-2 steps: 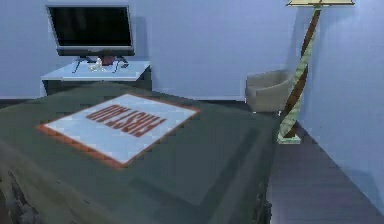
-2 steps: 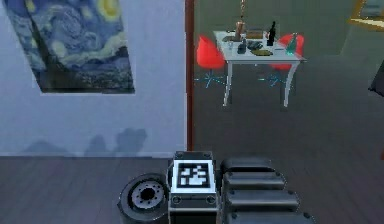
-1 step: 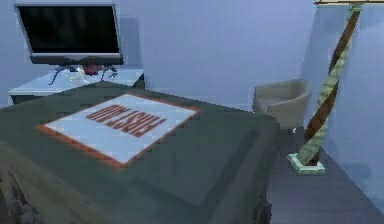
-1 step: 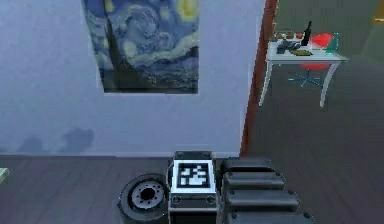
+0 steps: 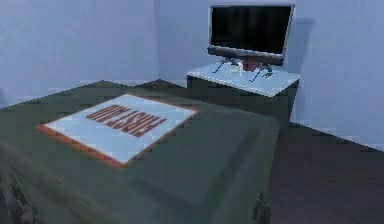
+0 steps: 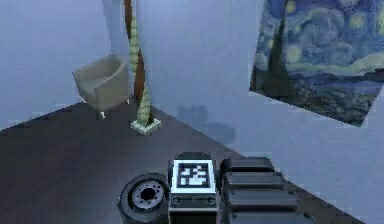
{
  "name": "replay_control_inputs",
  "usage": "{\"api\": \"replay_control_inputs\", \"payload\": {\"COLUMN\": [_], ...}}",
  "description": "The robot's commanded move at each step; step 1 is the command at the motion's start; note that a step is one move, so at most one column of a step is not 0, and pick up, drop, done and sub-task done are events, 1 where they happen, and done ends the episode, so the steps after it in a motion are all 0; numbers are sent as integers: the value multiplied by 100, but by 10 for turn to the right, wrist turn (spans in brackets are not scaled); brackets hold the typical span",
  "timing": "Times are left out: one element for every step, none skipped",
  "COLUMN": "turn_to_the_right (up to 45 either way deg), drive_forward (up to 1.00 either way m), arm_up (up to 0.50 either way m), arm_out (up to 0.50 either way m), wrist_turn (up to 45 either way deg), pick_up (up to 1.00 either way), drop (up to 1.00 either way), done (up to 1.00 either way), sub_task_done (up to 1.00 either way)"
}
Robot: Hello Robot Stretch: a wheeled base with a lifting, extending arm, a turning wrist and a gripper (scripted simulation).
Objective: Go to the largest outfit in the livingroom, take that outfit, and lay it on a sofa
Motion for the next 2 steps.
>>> {"api": "replay_control_inputs", "payload": {"turn_to_the_right": [0, -450], "drive_forward": [50, 0], "arm_up": [0, 0], "arm_out": [0, 0], "wrist_turn": [0, 0], "pick_up": [0, 0], "drop": [0, 0], "done": [0, 0], "sub_task_done": [0, 0]}}
